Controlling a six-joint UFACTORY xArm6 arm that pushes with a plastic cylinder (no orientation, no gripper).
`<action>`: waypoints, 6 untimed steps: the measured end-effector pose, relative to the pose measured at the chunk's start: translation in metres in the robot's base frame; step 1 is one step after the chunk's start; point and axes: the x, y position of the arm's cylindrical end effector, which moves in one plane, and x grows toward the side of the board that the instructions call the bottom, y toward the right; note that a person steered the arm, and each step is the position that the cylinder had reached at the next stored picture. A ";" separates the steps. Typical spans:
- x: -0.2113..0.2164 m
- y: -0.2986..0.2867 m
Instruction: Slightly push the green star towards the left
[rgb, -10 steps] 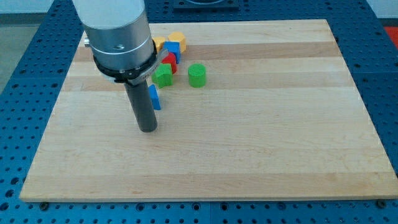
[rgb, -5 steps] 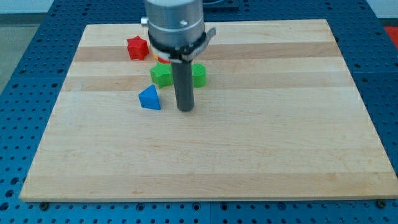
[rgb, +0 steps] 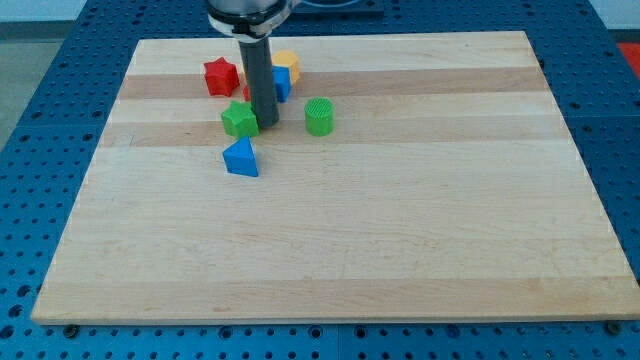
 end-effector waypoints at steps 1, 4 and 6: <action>0.003 0.000; 0.052 0.016; 0.115 0.070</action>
